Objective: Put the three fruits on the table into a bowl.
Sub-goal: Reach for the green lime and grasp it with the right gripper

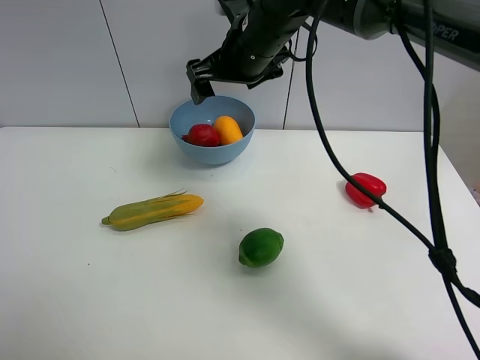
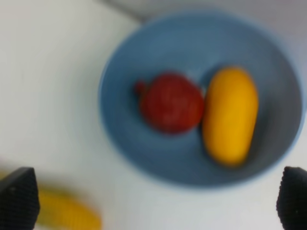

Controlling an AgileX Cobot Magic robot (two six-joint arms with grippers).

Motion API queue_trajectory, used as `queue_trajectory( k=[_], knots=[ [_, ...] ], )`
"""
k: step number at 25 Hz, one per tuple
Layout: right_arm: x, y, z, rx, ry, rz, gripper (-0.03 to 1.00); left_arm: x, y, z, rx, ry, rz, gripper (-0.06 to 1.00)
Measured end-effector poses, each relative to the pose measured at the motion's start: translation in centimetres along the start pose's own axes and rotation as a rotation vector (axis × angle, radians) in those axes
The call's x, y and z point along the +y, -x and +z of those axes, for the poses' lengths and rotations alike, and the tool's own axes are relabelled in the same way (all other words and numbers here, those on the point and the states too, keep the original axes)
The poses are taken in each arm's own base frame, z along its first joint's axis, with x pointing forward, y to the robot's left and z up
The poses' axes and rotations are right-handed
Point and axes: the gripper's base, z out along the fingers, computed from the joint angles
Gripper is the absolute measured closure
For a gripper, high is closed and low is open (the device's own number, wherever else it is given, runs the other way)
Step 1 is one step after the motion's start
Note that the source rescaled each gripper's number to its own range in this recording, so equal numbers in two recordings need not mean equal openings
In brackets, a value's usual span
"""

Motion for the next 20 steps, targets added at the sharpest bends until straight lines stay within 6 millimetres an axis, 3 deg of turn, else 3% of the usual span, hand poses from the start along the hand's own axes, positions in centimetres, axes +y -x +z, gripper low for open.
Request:
queue_trajectory(
  k=[6,11,17,20],
  knots=[
    [2.0,-2.4,-0.8,0.241,0.012,-0.053,-0.03,0.0,0.0,0.0,0.0,0.0,0.0,-0.06],
    [3.6,-3.7,-1.8,0.275,0.022,-0.094,-0.03,0.0,0.0,0.0,0.0,0.0,0.0,-0.06],
    [4.0,-8.0,-1.6,0.387,0.027,-0.17,-0.03,0.0,0.0,0.0,0.0,0.0,0.0,-0.06],
    [3.7,-10.3,-0.3,0.414,0.047,-0.292,-0.03,0.0,0.0,0.0,0.0,0.001,0.0,-0.06]
  ],
)
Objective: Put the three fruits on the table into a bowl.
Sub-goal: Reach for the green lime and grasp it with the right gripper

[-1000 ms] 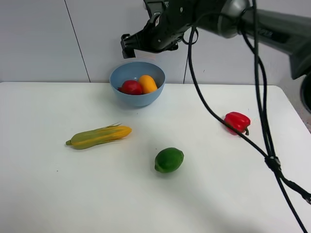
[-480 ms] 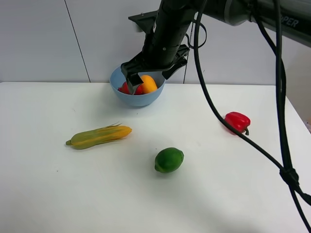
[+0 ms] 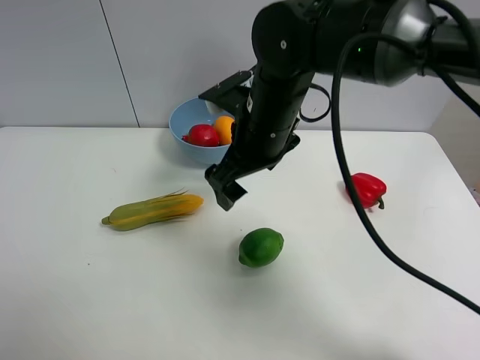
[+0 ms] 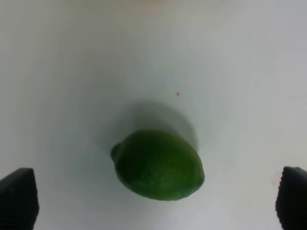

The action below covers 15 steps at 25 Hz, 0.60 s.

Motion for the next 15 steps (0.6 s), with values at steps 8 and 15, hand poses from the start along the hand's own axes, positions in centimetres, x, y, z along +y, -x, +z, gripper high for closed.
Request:
queue_trajectory(
  k=[8,15],
  knots=[
    [-0.2,-2.0,3.6,0.023,-0.015,-0.452,-0.03,0.0,0.0,0.0,0.0,0.0,0.0,-0.06],
    [-0.2,-2.1,4.0,0.016,-0.024,-0.696,-0.03,0.0,0.0,0.0,0.0,0.0,0.0,-0.06]
  ],
)
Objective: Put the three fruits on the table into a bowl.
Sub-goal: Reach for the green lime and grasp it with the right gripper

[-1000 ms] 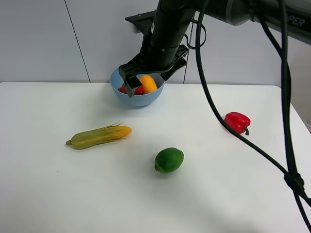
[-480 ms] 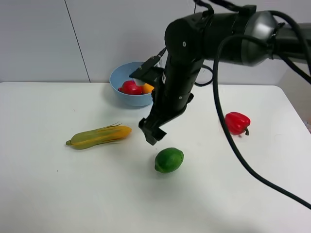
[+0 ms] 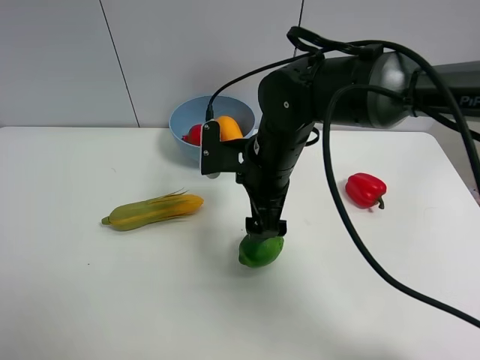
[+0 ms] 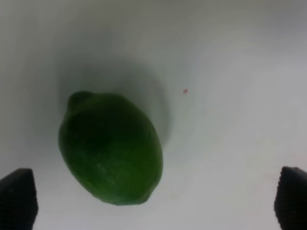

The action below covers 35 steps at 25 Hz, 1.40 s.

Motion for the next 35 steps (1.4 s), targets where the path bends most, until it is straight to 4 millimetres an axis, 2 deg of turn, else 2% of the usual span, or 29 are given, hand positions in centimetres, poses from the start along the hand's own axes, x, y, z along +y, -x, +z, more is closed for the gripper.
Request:
queue_trajectory(
  k=[4,10,13,23,29,35],
  knots=[
    [0.1,0.1,1.0,0.03,0.009,-0.023,-0.03,0.0,0.0,0.0,0.0,0.0,0.0,-0.06],
    [0.5,0.2,4.8,0.115,0.063,-0.064,-0.03,0.0,0.0,0.0,0.0,0.0,0.0,-0.06],
    [0.5,0.0,5.9,0.143,0.073,-0.075,-0.03,0.0,0.0,0.0,0.0,0.0,0.0,-0.06],
    [0.9,0.3,7.4,0.159,0.091,-0.089,-0.03,0.0,0.0,0.0,0.0,0.0,0.0,-0.06],
    [1.2,0.0,8.8,0.196,0.129,-0.087,-0.03,0.0,0.0,0.0,0.0,0.0,0.0,-0.06],
    [1.4,-0.3,9.4,0.225,0.158,-0.087,-0.03,0.0,0.0,0.0,0.0,0.0,0.0,-0.06]
  ],
)
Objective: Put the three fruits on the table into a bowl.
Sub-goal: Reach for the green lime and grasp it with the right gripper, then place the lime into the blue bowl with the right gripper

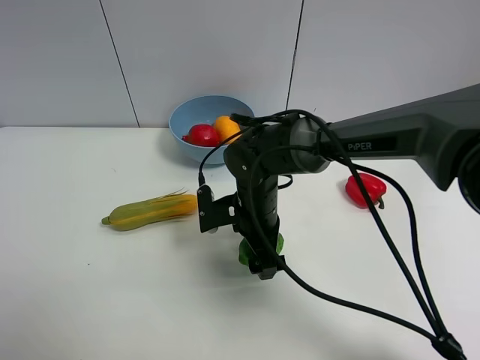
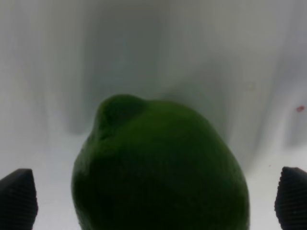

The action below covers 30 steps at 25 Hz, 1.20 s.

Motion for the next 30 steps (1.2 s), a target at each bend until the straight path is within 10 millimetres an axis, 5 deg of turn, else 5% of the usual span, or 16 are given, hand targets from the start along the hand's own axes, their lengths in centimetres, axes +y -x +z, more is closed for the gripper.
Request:
queue_trajectory(
  k=[3,4,6,8,9,16,24,30],
  knots=[
    [0.1,-0.1,0.0,0.01,0.011,0.0,-0.02,0.0,0.0,0.0,0.0,0.0,0.0,-0.06],
    [0.1,-0.1,0.0,0.016,0.016,-0.001,0.05,0.0,0.0,0.0,0.0,0.0,0.0,-0.06],
    [0.1,-0.2,0.1,0.029,0.019,-0.006,0.35,0.0,0.0,0.0,0.0,0.0,0.0,-0.06],
    [0.2,-0.5,0.2,0.059,0.022,-0.019,0.89,0.0,0.0,0.0,0.0,0.0,0.0,-0.06],
    [0.2,-0.6,0.2,0.071,0.023,-0.024,0.96,0.0,0.0,0.0,0.0,0.0,0.0,-0.06],
    [0.4,-1.1,-0.3,0.121,0.041,0.009,0.95,0.0,0.0,0.0,0.0,0.0,0.0,-0.06],
    [0.3,-0.5,-9.4,-0.305,-0.175,0.426,0.95,0.0,0.0,0.0,0.0,0.0,0.0,-0.06],
    [-3.5,-1.3,-13.1,-0.693,-0.367,0.799,0.95,0.0,0.0,0.0,0.0,0.0,0.0,-0.06]
  ],
)
